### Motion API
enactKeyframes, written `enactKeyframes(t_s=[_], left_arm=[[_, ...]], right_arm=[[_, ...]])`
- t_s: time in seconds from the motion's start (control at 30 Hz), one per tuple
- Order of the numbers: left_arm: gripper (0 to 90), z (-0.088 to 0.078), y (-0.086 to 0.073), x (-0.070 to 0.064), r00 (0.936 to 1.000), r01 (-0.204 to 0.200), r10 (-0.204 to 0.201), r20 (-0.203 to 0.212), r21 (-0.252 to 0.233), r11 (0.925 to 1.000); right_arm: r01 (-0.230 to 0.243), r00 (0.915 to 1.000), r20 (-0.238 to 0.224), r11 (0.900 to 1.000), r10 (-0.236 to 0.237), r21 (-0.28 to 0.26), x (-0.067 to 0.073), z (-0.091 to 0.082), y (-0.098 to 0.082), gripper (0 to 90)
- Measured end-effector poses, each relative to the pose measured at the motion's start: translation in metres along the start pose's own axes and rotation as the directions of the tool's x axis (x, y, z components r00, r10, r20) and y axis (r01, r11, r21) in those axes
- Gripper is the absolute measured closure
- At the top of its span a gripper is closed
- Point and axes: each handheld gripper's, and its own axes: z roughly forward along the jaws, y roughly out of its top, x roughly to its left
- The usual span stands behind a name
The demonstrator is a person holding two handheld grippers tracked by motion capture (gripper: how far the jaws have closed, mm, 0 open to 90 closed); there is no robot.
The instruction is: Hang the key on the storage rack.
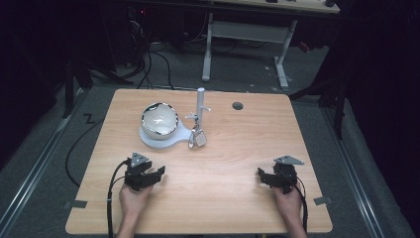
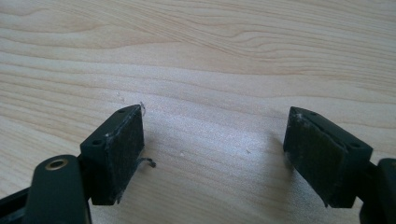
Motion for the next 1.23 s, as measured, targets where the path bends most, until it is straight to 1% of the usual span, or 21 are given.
enactKeyframes(t_s=[0.07,0.2,0.33,0.4,0.53,0.73,0.87,1.03,1.23], left_arm=[[40.5,0.001,0.000,0.000,1.0000,0.004,-0.004,-0.002,0.006,1.0000],[40.4,0.004,-0.001,-0.001,0.9999,0.000,0.000,-0.012,0.015,0.9999],[40.4,0.006,-0.002,-0.004,0.9996,-0.012,0.012,-0.024,0.011,0.9999],[40.4,0.006,-0.003,-0.005,0.9991,-0.025,0.025,-0.035,0.012,0.9996],[40.4,0.008,-0.003,-0.007,0.9985,-0.031,0.031,-0.046,0.006,0.9995],[38.1,0.010,-0.003,-0.012,0.9943,-0.076,0.078,-0.072,0.024,0.9968],[36.0,0.011,-0.002,-0.016,0.9891,-0.109,0.112,-0.095,0.041,0.9932],[31.9,0.011,-0.002,-0.016,0.9887,-0.099,0.103,-0.109,0.044,0.9941],[30.7,0.011,-0.002,-0.016,0.9891,-0.098,0.102,-0.106,0.045,0.9942]], right_arm=[[0.000,1.0000,0.000,1.000,0.000,0.000,0.000,0.000,0.000,20.4],[0.000,1.0000,0.000,1.000,0.000,0.000,0.000,0.000,0.000,20.4],[0.000,1.0000,0.000,1.000,0.000,0.000,0.000,0.000,0.000,20.4],[0.000,1.0000,0.000,1.000,0.000,0.000,0.000,0.000,0.000,20.3],[0.000,1.0000,0.000,1.000,0.000,0.000,0.000,0.000,0.000,20.4],[0.000,1.0000,0.000,1.000,0.000,0.000,0.000,0.000,0.000,20.4],[0.000,1.0000,-0.001,1.000,0.000,0.000,0.000,0.000,0.000,20.4],[0.000,1.0000,-0.001,1.000,0.000,0.000,0.000,0.000,0.000,20.4],[0.000,1.0000,-0.001,1.000,0.000,0.000,0.000,0.000,0.000,20.4]])
